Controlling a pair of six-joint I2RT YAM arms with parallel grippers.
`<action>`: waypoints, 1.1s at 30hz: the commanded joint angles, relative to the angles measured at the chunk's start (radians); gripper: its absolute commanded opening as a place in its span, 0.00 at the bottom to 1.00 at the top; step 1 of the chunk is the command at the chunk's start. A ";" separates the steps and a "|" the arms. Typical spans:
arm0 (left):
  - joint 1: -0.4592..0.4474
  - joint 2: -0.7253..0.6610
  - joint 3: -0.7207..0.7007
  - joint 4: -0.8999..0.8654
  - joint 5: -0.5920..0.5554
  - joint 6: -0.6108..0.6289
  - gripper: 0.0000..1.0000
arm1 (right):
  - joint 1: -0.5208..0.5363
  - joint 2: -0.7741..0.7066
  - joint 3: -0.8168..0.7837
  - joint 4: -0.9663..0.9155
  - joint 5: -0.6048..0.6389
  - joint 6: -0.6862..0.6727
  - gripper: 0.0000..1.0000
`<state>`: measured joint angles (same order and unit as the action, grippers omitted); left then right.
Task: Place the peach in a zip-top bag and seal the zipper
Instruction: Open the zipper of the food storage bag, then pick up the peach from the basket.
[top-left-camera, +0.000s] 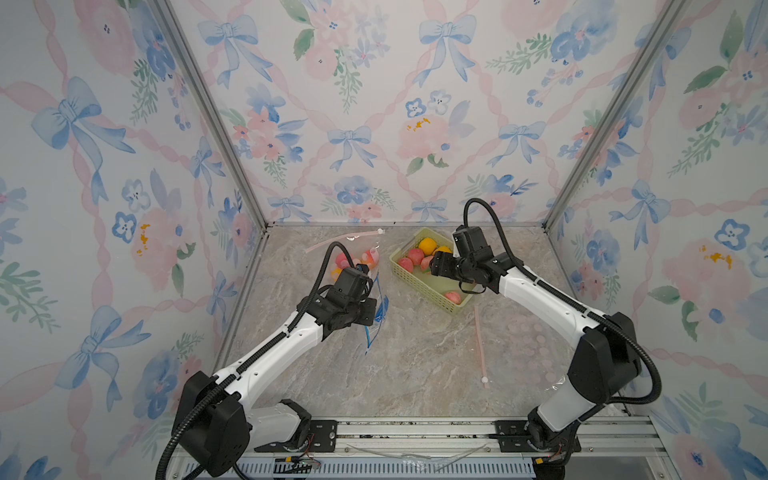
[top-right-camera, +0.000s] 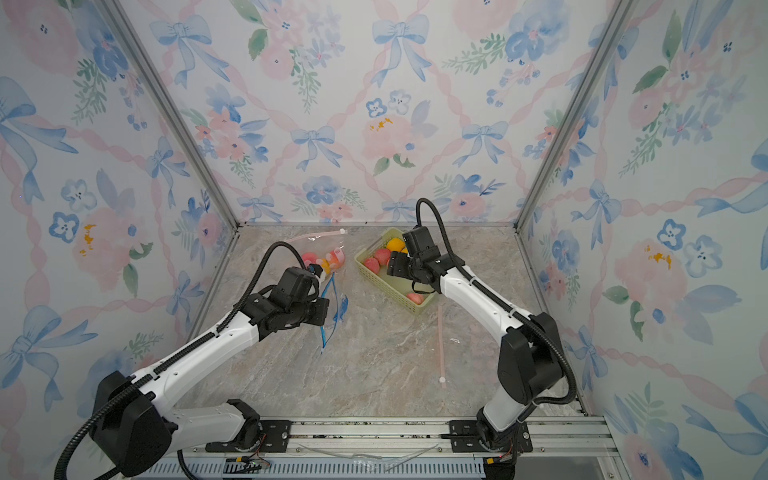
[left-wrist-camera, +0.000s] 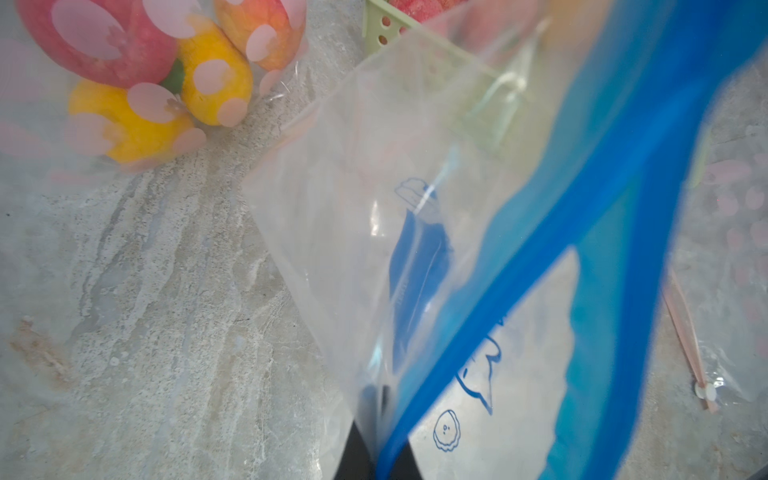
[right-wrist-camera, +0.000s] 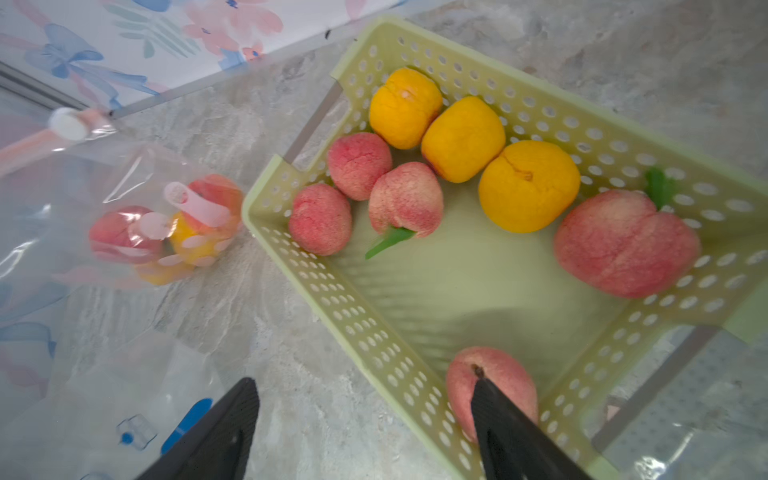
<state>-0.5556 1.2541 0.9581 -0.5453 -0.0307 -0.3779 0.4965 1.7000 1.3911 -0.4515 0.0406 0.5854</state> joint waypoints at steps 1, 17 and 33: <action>-0.001 0.017 0.026 0.018 0.048 -0.007 0.00 | -0.034 0.123 0.063 0.005 0.002 0.020 0.85; -0.002 0.045 0.024 0.051 0.082 -0.007 0.00 | -0.092 0.513 0.378 0.047 -0.021 0.092 0.91; -0.002 0.052 0.018 0.063 0.081 -0.027 0.00 | -0.098 0.509 0.320 0.094 -0.041 0.115 0.71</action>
<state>-0.5556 1.3006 0.9653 -0.4934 0.0425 -0.3912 0.4065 2.2593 1.7496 -0.3706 0.0040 0.6987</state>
